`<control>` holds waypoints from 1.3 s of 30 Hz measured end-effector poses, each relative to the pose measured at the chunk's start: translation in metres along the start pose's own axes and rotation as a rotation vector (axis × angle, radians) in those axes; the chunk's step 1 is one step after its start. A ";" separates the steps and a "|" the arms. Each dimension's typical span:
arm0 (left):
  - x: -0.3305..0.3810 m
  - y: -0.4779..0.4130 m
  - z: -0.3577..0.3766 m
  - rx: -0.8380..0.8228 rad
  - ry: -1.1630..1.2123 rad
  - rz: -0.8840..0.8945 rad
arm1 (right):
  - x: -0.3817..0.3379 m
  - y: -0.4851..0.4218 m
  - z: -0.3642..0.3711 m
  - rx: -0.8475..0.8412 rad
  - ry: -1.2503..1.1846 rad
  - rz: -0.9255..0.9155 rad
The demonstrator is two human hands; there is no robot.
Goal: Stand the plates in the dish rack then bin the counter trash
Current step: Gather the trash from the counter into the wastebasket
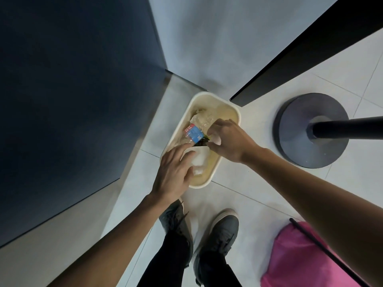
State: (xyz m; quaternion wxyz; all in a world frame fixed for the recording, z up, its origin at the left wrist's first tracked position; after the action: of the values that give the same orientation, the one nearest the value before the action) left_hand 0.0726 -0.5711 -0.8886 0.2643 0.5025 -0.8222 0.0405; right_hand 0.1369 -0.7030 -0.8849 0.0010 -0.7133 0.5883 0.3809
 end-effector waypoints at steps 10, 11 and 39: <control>0.013 0.028 -0.037 -0.017 0.139 -0.205 | -0.023 0.034 0.001 -0.233 0.073 0.081; 0.014 0.030 -0.039 -0.017 0.147 -0.206 | -0.023 0.035 0.001 -0.234 0.061 0.099; 0.187 0.223 -0.401 0.472 0.737 -0.713 | -0.334 0.294 -0.245 0.048 -0.473 -0.194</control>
State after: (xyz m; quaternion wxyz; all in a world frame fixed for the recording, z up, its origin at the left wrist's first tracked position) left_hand -0.0250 -0.4782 -0.4117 0.4115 0.7475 -0.4235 0.3043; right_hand 0.0172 -0.6236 -0.3980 0.1922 -0.6571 0.5095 0.5213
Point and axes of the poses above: each hand's wrist, its own y-axis away from the middle knuckle, its own z-axis out of the palm, x = y × z, the point moved 10 cm from there along -y, towards the middle knuckle, and after that the axes turned 6 degrees about -y, right-handed, at the moved point
